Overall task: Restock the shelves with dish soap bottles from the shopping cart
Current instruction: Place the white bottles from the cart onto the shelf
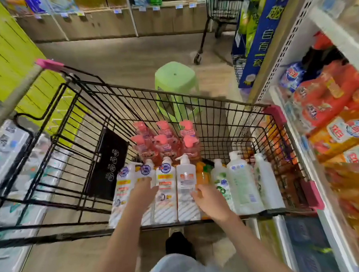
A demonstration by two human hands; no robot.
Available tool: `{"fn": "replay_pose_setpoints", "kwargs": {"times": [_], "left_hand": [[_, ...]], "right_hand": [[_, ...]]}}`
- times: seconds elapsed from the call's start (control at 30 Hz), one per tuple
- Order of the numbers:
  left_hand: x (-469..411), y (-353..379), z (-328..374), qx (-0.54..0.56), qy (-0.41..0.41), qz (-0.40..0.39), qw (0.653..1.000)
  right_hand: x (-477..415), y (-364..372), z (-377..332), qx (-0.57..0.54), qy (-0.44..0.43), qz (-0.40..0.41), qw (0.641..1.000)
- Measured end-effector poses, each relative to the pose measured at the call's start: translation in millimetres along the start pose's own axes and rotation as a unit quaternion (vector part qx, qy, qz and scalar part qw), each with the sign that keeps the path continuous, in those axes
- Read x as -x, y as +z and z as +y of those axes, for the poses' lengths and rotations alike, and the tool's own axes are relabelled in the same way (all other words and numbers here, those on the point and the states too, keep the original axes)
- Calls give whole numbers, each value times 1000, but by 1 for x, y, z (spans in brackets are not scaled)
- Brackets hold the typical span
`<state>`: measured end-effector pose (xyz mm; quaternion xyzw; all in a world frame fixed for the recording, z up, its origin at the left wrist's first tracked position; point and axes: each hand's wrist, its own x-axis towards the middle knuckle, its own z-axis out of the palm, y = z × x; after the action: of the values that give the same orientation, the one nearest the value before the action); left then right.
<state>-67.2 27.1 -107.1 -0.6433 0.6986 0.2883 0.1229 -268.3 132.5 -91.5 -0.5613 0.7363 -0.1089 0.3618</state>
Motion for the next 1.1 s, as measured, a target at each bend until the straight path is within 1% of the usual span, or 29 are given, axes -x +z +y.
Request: {"fn": "replay_pose_setpoints", "kwargs": {"times": [0.07, 0.13, 0.17, 0.2, 0.27, 0.37, 0.47, 0.57, 0.7, 0.77, 0.83, 0.9, 1.0, 1.03, 1.1], "left_hand": [[-25, -2, -13, 2, -15, -22, 1000], [-51, -5, -25, -2, -26, -25, 999], [-62, -8, -31, 13, -33, -23, 999], [-72, -11, -35, 27, -39, -13, 999], [-91, -15, -46, 6, -50, -3, 999], [-112, -21, -58, -3, -72, 19, 997], [-134, -20, -66, 28, -119, -20, 992], [-156, -17, -73, 28, -133, -45, 990], [-176, -18, -76, 39, -166, -47, 984], [-181, -22, -78, 69, -180, -43, 980], [-179, -29, -83, 120, -189, -33, 974], [-167, -39, -88, 169, -183, -1, 968], [-138, -61, -91, 221, -155, 38, 962], [-127, -68, -91, 226, -138, 42, 963], [-109, -78, -88, 223, -110, 52, 967]], "right_hand": [[-22, 3, -16, 17, 1, -45, 999], [-42, 11, -31, -7, 19, -91, 996], [-52, 16, -37, -20, 33, -105, 994], [-63, 22, -43, -20, 40, -110, 993], [-85, 35, -54, 4, 41, -124, 991], [-111, 49, -67, 21, 22, -153, 988], [-131, 60, -75, 50, 2, -154, 987], [-146, 68, -80, 55, 6, -148, 988], [-155, 75, -81, 69, -2, -157, 985], [-157, 76, -80, 69, -3, -155, 986], [-158, 77, -80, 55, 2, -155, 986], [-159, 79, -84, 33, -1, -154, 988], [-165, 88, -98, 4, -8, -183, 983], [-167, 91, -107, -24, -1, -203, 979], [-167, 98, -125, -117, 27, -238, 964]]}}
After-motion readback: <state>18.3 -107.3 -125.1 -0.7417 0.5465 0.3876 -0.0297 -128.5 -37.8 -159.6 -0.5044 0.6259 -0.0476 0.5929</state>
